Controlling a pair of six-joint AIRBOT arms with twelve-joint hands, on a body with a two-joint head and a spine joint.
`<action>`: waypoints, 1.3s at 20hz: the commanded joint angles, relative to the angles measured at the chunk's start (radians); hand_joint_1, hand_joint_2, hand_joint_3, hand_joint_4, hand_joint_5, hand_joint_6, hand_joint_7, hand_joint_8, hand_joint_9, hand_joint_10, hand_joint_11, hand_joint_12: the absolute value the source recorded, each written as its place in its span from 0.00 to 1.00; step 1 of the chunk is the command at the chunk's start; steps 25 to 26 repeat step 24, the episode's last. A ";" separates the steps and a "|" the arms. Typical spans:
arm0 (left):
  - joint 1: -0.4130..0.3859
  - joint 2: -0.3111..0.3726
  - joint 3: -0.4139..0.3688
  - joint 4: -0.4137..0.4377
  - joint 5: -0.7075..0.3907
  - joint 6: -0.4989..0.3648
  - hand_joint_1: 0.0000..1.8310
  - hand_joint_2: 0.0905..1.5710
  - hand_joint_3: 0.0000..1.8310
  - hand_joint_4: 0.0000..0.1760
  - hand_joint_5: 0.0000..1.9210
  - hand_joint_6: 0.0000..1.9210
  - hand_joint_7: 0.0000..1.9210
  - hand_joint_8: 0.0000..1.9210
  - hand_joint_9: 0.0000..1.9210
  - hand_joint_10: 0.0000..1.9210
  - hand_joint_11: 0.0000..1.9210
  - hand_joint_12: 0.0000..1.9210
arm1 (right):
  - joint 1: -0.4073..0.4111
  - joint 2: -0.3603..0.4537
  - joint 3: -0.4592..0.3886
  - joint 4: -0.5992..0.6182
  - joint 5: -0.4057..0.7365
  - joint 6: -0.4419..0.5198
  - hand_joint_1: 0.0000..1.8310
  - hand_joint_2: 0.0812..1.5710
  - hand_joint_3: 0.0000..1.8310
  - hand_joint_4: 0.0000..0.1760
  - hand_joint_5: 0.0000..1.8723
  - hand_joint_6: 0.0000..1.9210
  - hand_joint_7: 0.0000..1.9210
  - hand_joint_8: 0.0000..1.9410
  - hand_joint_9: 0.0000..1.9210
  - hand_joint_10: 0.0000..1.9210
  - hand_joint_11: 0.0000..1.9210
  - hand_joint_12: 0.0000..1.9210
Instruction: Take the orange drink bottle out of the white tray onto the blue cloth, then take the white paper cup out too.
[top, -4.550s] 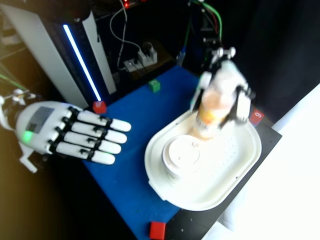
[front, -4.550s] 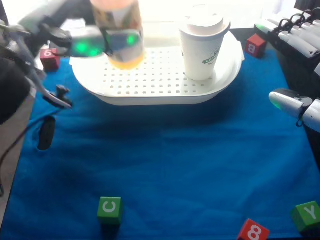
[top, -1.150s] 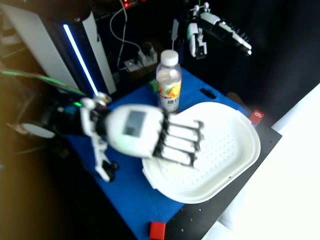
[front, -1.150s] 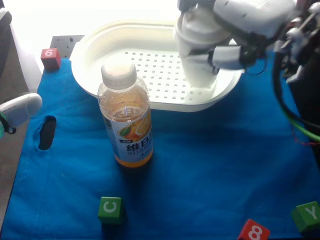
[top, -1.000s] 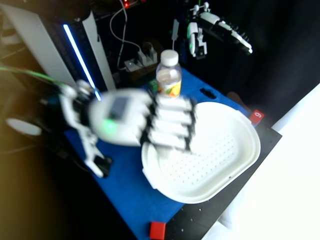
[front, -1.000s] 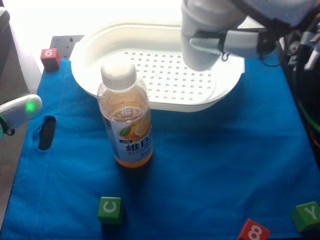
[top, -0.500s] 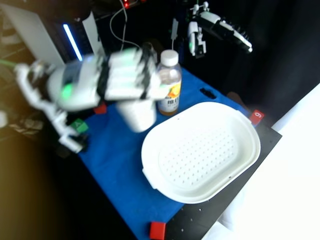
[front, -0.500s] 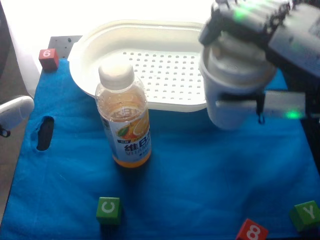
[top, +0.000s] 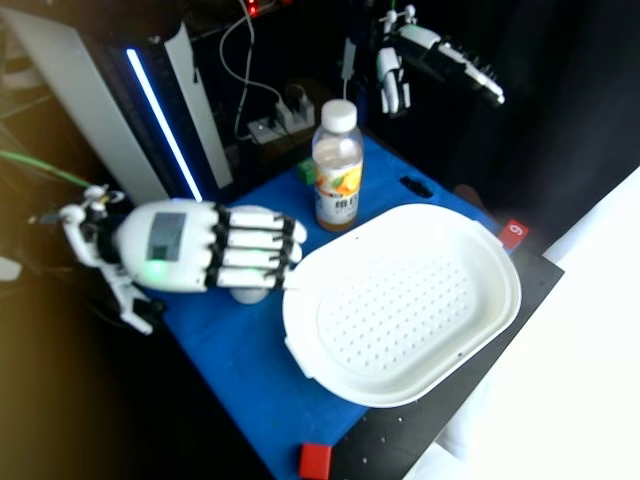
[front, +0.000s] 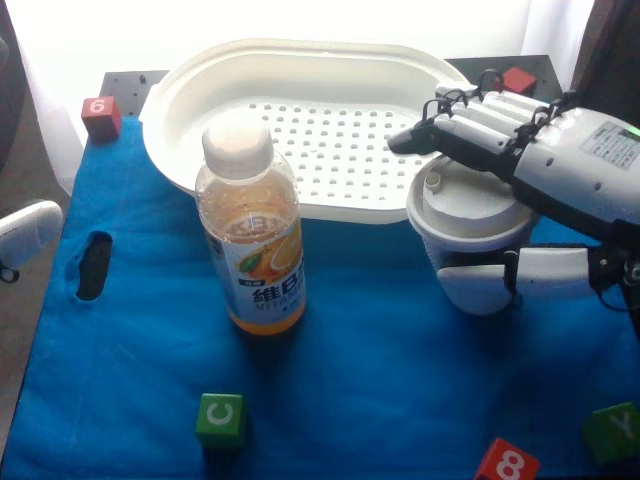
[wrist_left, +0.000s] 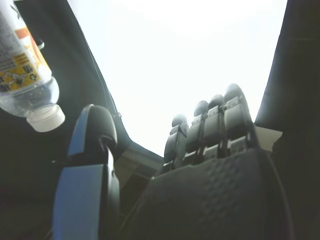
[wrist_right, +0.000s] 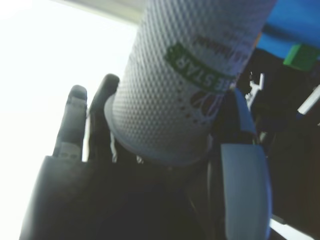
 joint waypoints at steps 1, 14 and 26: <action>-0.004 0.002 0.003 0.004 -0.130 -0.005 0.39 0.73 0.00 0.87 0.03 0.00 0.00 0.00 0.00 0.00 0.00 0.09 | 0.002 0.011 -0.010 0.004 0.077 0.006 0.28 0.74 0.00 0.01 0.00 0.01 0.00 0.02 0.00 0.04 0.00 0.46; -0.003 0.004 0.001 0.000 -0.130 -0.011 0.43 0.70 0.00 0.85 0.03 0.00 0.00 0.00 0.00 0.00 0.00 0.01 | -0.005 0.204 -0.153 0.001 0.396 0.006 0.23 0.61 0.00 0.92 0.00 0.00 0.00 0.00 0.00 0.00 0.00 0.00; -0.009 0.045 0.008 0.040 -0.131 -0.011 0.41 0.75 0.00 0.66 0.01 0.00 0.00 0.00 0.02 0.00 0.00 0.17 | -0.005 0.223 -0.156 0.164 0.525 -0.106 0.30 0.87 0.00 0.00 0.00 0.00 0.00 0.00 0.00 0.00 0.00 0.89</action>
